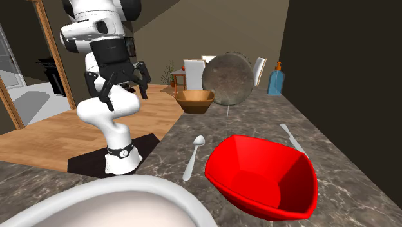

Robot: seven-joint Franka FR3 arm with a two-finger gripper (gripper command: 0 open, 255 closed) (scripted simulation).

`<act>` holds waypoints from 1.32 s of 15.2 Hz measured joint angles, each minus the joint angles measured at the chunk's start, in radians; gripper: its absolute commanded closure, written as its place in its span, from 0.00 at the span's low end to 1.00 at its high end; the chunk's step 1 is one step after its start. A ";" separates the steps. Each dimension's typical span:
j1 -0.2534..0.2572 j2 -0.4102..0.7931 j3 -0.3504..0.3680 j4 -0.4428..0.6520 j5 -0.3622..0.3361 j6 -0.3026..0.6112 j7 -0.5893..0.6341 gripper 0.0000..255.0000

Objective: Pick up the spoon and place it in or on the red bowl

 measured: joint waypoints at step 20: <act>-0.135 0.471 0.340 0.079 0.209 0.353 0.998 0.00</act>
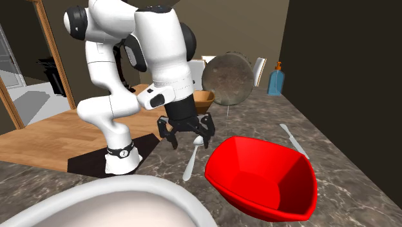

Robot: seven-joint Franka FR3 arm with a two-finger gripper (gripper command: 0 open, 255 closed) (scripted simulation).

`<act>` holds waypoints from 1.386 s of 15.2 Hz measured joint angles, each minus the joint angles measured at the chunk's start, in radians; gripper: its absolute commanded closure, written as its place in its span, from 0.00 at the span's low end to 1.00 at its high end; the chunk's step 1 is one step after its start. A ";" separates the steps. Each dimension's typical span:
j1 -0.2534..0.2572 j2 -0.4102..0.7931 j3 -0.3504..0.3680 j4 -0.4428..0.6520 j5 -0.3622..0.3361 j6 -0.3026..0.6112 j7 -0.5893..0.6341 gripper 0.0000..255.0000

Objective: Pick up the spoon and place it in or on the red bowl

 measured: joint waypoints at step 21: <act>0.007 0.030 0.018 -0.047 0.008 0.082 0.011 1.00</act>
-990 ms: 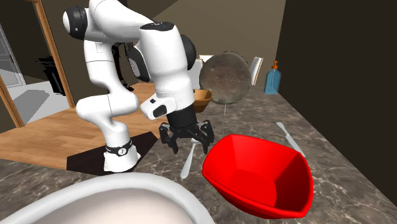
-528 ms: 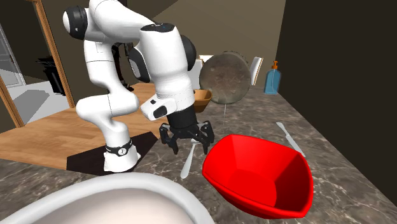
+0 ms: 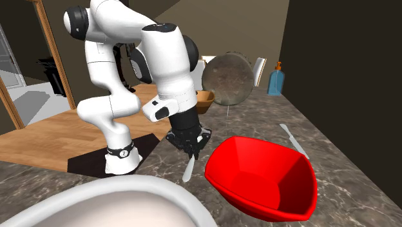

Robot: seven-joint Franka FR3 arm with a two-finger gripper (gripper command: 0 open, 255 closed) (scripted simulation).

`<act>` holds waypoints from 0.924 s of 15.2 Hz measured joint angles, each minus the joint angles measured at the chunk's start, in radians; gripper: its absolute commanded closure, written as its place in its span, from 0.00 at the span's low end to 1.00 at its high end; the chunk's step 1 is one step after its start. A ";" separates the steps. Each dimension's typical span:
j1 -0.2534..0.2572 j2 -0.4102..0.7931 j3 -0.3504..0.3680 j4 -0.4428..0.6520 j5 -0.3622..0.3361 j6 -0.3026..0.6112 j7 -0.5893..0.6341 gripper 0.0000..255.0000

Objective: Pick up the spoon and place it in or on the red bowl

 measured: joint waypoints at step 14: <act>-0.005 -0.041 -0.014 0.110 -0.013 -0.149 0.025 1.00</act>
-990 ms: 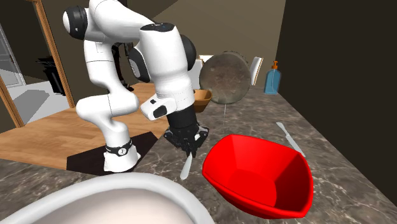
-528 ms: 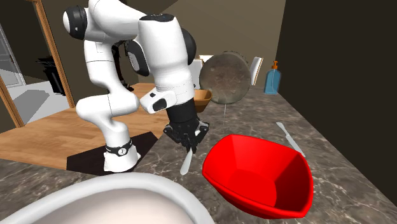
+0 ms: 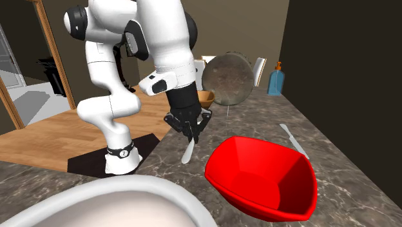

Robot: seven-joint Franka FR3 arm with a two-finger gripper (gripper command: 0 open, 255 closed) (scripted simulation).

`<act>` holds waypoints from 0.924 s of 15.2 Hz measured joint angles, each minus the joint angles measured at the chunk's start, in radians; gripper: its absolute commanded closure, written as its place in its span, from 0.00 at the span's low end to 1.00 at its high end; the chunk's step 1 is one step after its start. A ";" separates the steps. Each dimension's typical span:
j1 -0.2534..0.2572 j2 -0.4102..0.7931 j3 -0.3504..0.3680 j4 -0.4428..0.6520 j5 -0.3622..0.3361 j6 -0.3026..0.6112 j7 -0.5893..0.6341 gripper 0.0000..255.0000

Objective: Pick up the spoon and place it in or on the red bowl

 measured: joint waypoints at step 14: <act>-0.007 -0.013 -0.017 0.169 -0.017 -0.180 0.033 1.00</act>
